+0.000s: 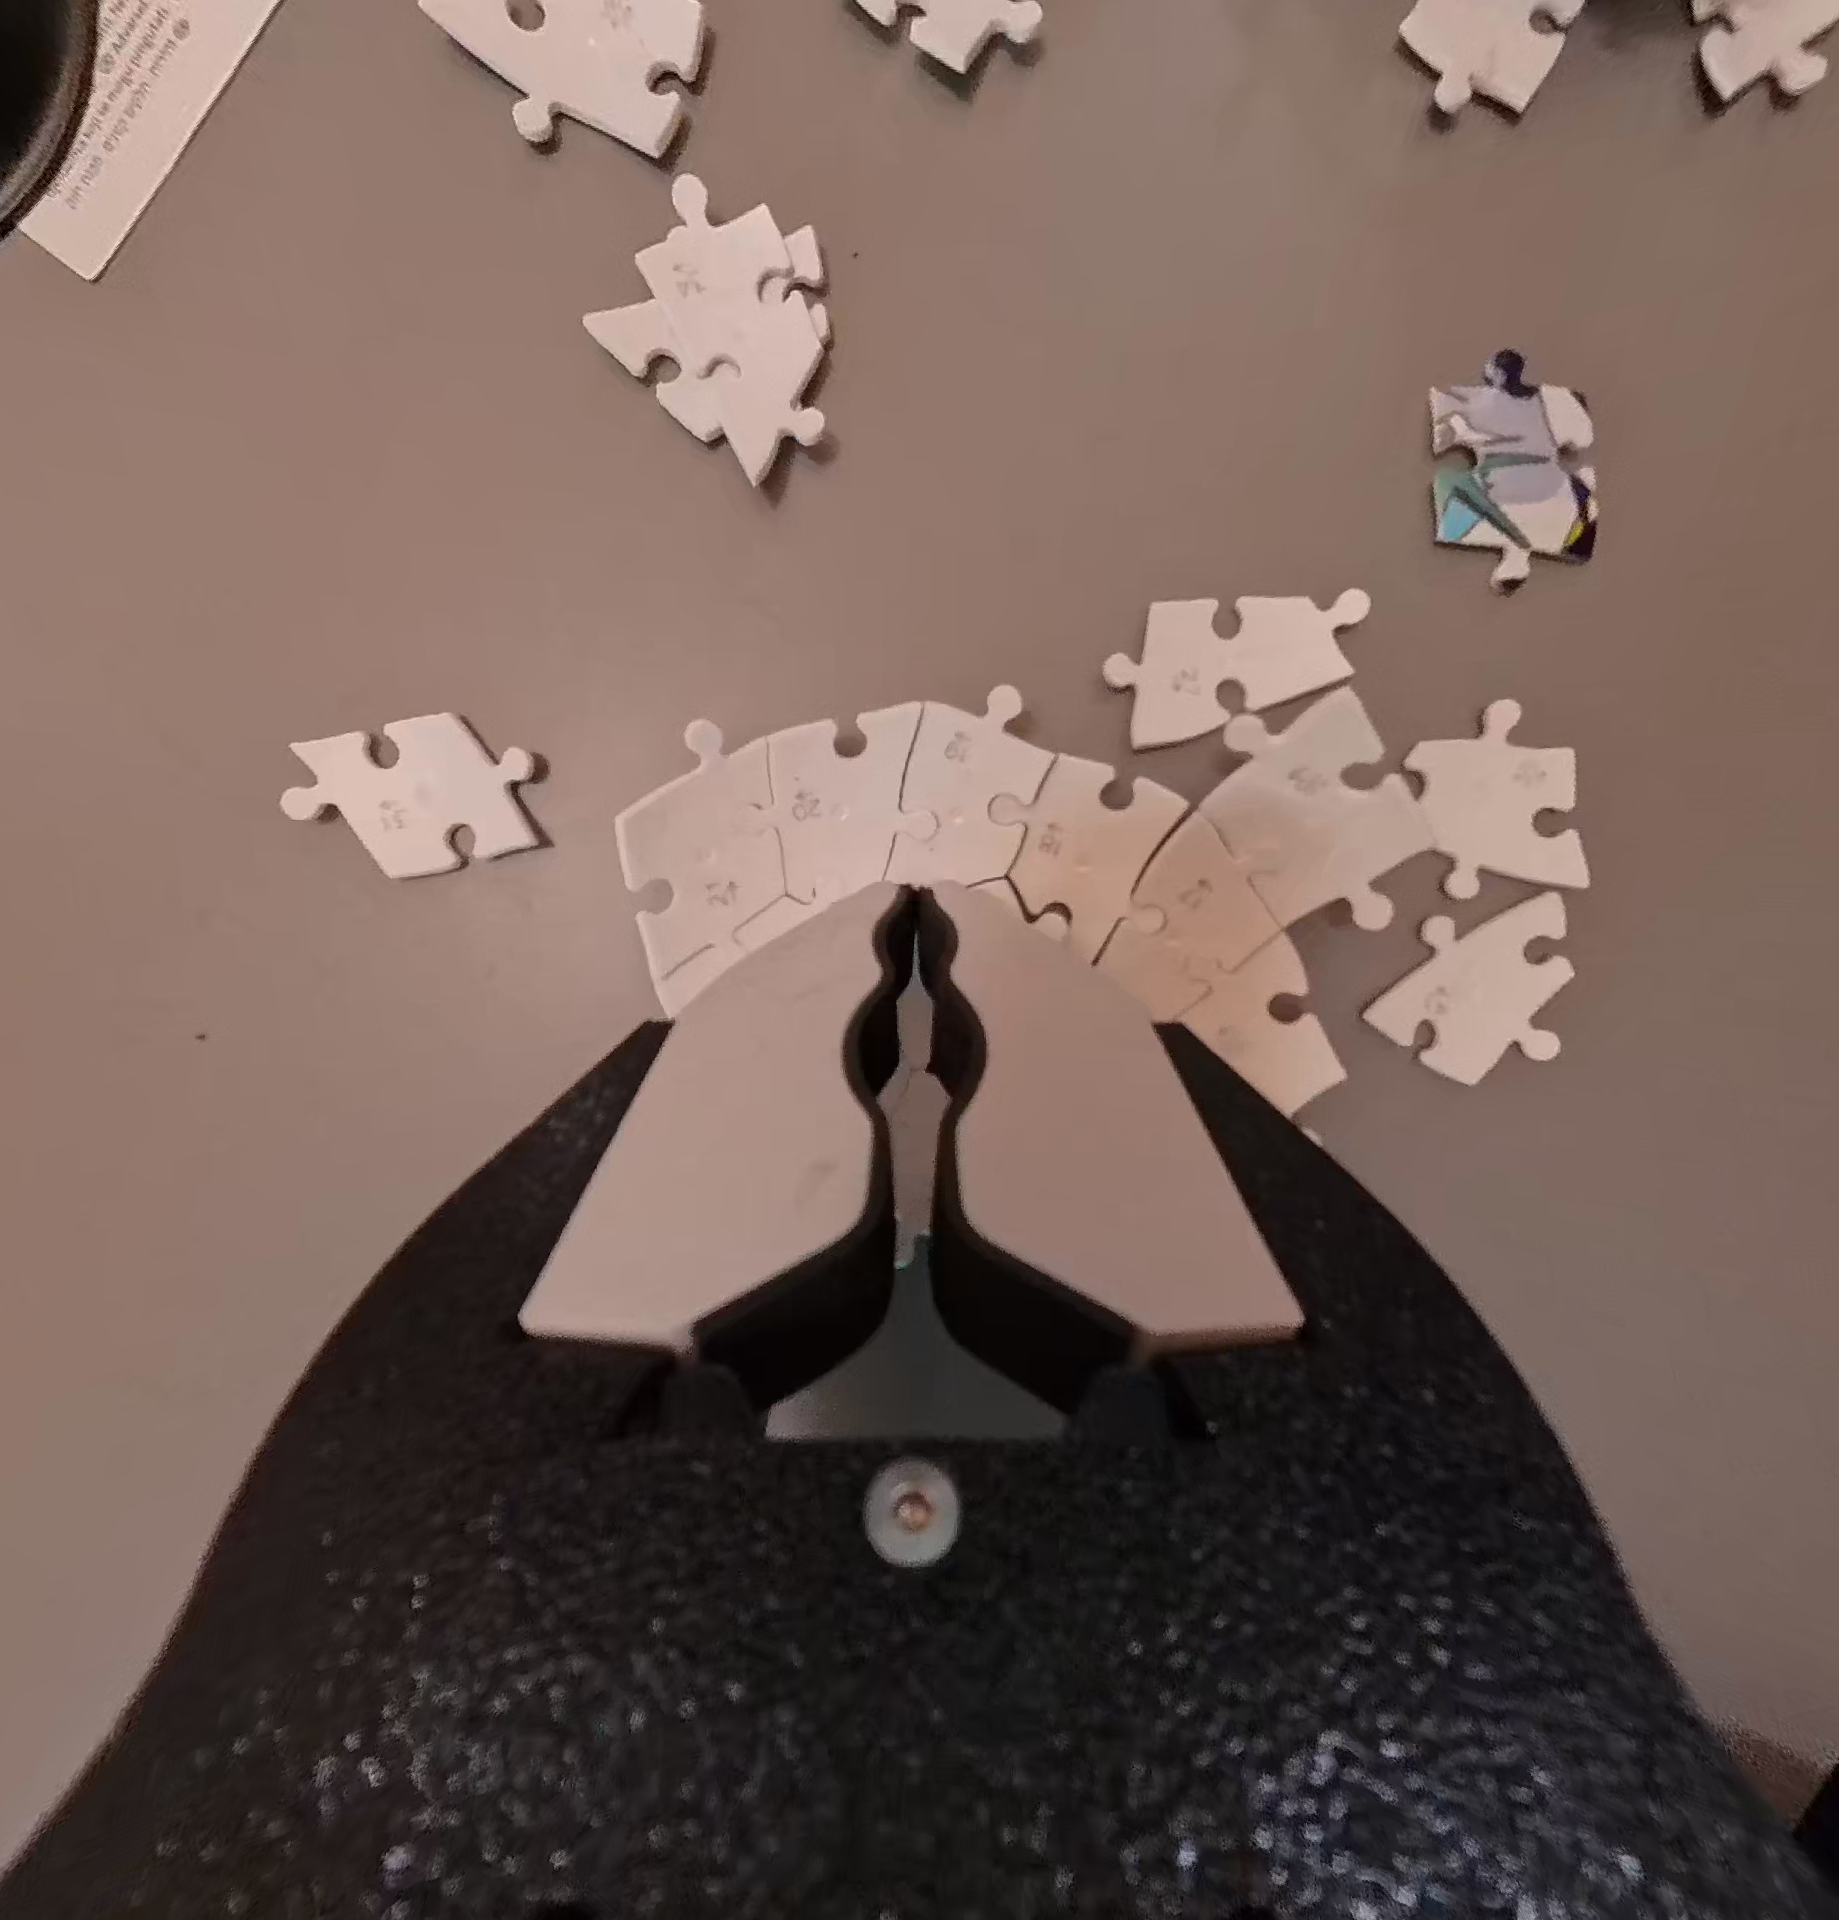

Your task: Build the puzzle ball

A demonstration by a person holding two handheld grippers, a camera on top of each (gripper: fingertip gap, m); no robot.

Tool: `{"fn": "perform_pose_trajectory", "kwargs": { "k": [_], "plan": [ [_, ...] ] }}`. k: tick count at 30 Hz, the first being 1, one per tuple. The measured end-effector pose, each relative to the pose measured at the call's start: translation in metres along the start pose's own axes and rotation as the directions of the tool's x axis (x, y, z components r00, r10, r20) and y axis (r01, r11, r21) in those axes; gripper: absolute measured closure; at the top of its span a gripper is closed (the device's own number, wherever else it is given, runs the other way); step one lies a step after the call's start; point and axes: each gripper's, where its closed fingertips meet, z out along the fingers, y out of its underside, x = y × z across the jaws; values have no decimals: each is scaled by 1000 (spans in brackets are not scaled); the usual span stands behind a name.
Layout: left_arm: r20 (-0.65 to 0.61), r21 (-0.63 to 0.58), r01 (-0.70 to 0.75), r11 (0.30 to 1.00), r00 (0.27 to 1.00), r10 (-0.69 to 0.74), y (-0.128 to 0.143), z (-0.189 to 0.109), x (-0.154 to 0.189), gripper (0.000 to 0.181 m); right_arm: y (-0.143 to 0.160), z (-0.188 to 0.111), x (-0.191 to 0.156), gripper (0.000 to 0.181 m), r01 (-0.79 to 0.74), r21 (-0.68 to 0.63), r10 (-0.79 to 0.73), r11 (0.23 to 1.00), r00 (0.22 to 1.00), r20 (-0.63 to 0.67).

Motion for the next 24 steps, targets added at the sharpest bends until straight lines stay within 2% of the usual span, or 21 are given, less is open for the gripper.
{"fn": "perform_pose_trajectory", "kwargs": {
  "k": [1, 4, 9, 16, 21, 24],
  "plan": [
    [1, -7, -18, 1000, 1000, 18, 1, -1, 0, 181, 0, 1, -1, 146, -13, -7, 13, 1000, 1000, 15],
    [-6, -22, -53, 998, 999, 53, 5, -3, -3, 181, -6, 4, -6, 139, -38, 6, 38, 999, 998, 57],
    [-15, -26, -63, 998, 998, 62, 14, -8, -14, 181, -32, 1, -1, 140, -107, 98, 97, 989, 990, 101],
    [12, -43, -33, 999, 999, 34, 28, -20, -34, 181, -45, 10, 3, 141, -56, 100, 46, 993, 994, 102],
    [4, 131, 40, 991, 999, -41, -10, -33, -30, 175, -55, 26, 3, 141, -43, 96, 28, 994, 988, 154],
    [0, 169, 62, 984, 998, -63, -33, -28, -25, 170, -57, 35, -3, 142, -28, 86, 9, 996, 977, 212]
  ]
}}
